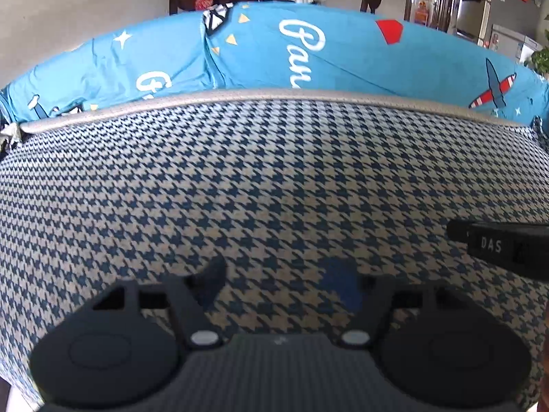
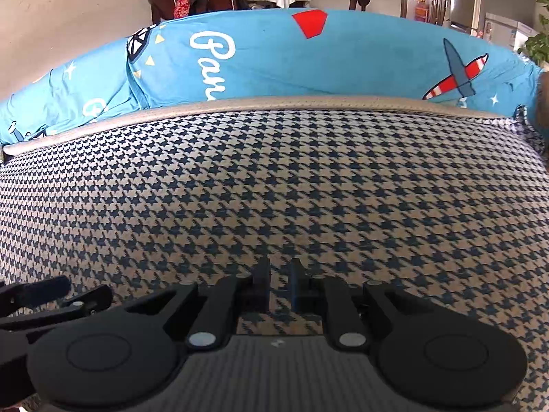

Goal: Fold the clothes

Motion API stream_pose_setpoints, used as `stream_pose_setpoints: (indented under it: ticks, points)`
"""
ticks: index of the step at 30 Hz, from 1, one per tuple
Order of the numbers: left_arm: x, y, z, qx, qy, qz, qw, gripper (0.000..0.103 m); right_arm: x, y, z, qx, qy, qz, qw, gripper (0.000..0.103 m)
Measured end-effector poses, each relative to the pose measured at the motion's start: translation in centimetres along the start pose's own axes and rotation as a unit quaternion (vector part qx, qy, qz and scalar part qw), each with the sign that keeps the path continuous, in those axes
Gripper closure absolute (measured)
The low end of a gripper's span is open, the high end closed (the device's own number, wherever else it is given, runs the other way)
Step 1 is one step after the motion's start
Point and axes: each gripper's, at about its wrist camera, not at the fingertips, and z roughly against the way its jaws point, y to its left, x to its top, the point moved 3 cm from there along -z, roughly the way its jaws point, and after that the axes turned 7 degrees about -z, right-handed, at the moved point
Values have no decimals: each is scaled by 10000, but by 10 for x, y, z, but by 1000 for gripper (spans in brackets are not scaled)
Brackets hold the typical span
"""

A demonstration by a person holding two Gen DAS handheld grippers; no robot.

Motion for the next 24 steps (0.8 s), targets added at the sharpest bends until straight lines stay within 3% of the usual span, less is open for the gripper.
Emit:
stream_pose_setpoints:
  ticks: [2,3,9,12,20,21,24]
  points:
    - [0,8,3,108,-129,-10,9999,2,3,1,-6,-35,7,-5,10000,89]
    - [0,12,3,162,-173,-11,9997,0,5,2,-10,-48,4,18,10000,87]
    - [-3,39,-11,309,148,115,9993,0,9,10,-28,-314,-174,327,9988,54]
    - [-8,49,-17,265,264,269,9989,0,11,14,-37,-208,-237,480,9983,51]
    - [-7,84,-41,488,-58,377,9981,1,24,8,-67,-184,-373,547,9976,51]
    - [-8,89,-45,501,-99,403,9979,3,27,7,-72,-179,-379,554,9976,51]
    - [-9,102,-58,492,0,602,9970,20,30,4,-81,-147,-440,626,9970,51]
